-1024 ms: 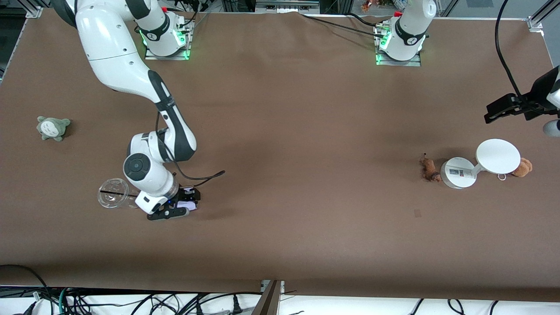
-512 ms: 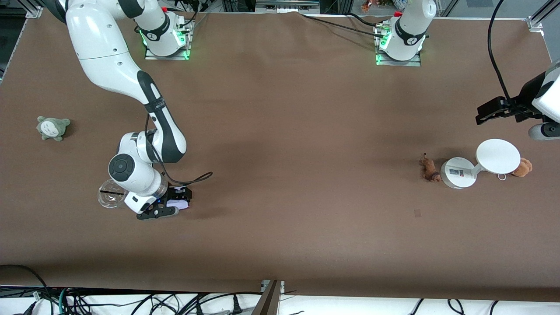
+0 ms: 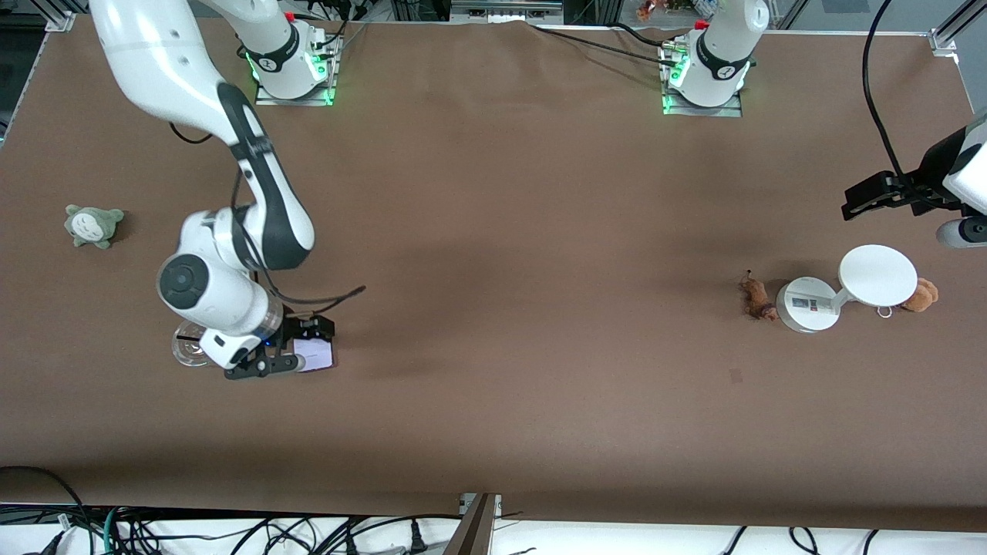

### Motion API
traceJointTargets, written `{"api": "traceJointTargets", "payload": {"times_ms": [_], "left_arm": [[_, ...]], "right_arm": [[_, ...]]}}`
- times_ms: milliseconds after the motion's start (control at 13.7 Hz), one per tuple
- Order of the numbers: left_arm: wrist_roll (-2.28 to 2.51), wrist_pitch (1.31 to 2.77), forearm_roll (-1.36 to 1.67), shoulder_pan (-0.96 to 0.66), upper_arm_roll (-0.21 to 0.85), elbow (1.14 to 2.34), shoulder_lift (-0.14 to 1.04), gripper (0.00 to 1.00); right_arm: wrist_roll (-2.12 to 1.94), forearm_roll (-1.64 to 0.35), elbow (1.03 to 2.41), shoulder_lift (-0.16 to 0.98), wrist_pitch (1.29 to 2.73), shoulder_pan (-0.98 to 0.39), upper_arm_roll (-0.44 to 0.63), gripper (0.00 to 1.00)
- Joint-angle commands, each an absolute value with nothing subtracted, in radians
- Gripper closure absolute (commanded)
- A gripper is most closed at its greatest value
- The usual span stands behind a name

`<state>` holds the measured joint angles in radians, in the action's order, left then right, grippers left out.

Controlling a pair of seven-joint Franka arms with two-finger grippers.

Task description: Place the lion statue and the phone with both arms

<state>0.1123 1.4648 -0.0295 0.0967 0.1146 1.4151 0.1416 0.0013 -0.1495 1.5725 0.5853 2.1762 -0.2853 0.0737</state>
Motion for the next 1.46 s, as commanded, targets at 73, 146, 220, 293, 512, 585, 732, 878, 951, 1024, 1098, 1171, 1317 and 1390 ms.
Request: {"api": "traceJointTargets", "payload": {"times_ms": [73, 146, 220, 293, 512, 585, 732, 878, 951, 1024, 1098, 1171, 1317, 1390], "left_arm": [[0.100, 1.465, -0.014, 0.097, 0.110, 1.413, 0.140, 0.00], [0.100, 1.465, -0.014, 0.097, 0.110, 1.413, 0.140, 0.00], [0.100, 1.465, -0.014, 0.097, 0.110, 1.413, 0.140, 0.00], [0.100, 1.465, -0.014, 0.097, 0.110, 1.413, 0.140, 0.00], [0.101, 1.465, -0.014, 0.097, 0.110, 1.411, 0.140, 0.00], [0.101, 1.465, -0.014, 0.097, 0.110, 1.411, 0.140, 0.00], [0.101, 1.465, -0.014, 0.097, 0.110, 1.413, 0.140, 0.00], [0.100, 1.466, -0.014, 0.097, 0.110, 1.413, 0.140, 0.00], [0.100, 1.466, -0.014, 0.097, 0.110, 1.411, 0.140, 0.00], [0.100, 1.465, -0.014, 0.097, 0.110, 1.411, 0.140, 0.00], [0.100, 1.466, -0.014, 0.097, 0.110, 1.411, 0.140, 0.00], [0.100, 1.466, -0.014, 0.097, 0.110, 1.411, 0.140, 0.00], [0.101, 1.466, -0.014, 0.097, 0.112, 1.411, 0.140, 0.00], [0.101, 1.465, -0.014, 0.097, 0.110, 1.411, 0.140, 0.00]], "right_arm": [[0.060, -0.137, 1.615, 0.367, 1.937, -0.301, 0.077, 0.01], [0.066, -0.135, 1.615, 0.318, 1.875, -0.301, 0.080, 0.01], [0.069, -0.133, 1.617, 0.266, 1.821, -0.298, 0.083, 0.00], [0.080, -0.133, 1.615, 0.227, 1.772, -0.298, 0.097, 0.00], [0.137, -0.126, 1.618, 0.108, 1.640, -0.296, 0.104, 0.00], [0.137, -0.109, 1.620, 0.068, 1.606, -0.296, 0.110, 0.00], [0.133, -0.081, 1.623, 0.019, 1.569, -0.296, 0.112, 0.00], [0.124, -0.045, 1.624, -0.001, 1.566, -0.296, 0.110, 0.00], [0.121, -0.038, 1.623, -0.006, 1.565, -0.296, 0.112, 0.00], [0.121, -0.038, 1.618, -0.006, 1.556, -0.296, 0.112, 0.00], [0.127, -0.038, 1.606, -0.005, 1.527, -0.295, 0.113, 0.00], [0.124, -0.038, 1.588, 0.001, 1.510, -0.291, 0.118, 0.00], [0.123, -0.038, 1.577, 0.003, 1.509, -0.288, 0.126, 0.00], [0.124, -0.040, 1.577, 0.003, 1.509, -0.288, 0.126, 0.00]]}}
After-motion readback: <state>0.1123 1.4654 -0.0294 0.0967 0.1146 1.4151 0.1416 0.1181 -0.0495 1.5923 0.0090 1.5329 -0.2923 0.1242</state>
